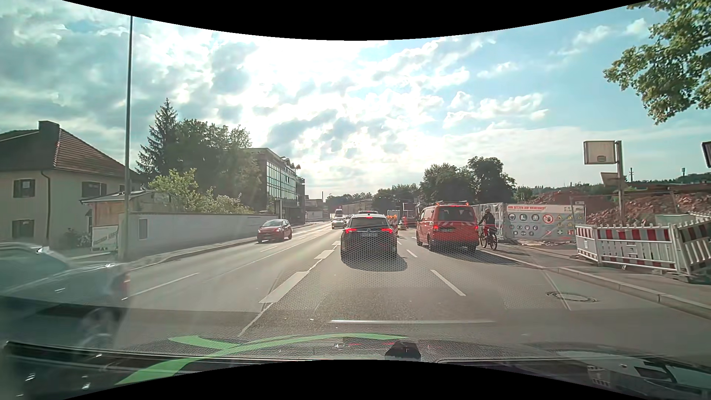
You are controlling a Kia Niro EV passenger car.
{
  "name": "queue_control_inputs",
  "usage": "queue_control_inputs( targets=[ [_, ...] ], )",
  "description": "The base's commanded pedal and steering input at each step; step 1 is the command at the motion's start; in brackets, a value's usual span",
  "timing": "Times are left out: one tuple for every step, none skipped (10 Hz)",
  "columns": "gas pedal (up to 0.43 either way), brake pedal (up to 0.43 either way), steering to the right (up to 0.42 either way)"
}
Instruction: Follow the waypoints while adhering to traffic rules and regulations
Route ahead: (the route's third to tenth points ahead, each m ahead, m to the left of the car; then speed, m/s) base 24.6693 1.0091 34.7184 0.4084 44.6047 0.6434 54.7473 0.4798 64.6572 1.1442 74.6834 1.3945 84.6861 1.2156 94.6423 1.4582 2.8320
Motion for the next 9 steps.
queue_control_inputs(
  targets=[
    [0.000,0.085,-0.003],
    [0.000,0.098,-0.003],
    [0.000,0.104,-0.003],
    [0.000,0.140,-0.003],
    [0.000,0.171,-0.003],
    [0.000,0.177,-0.003],
    [0.000,0.177,-0.003],
    [0.000,0.183,-0.003],
    [0.000,0.183,-0.003]
  ],
)
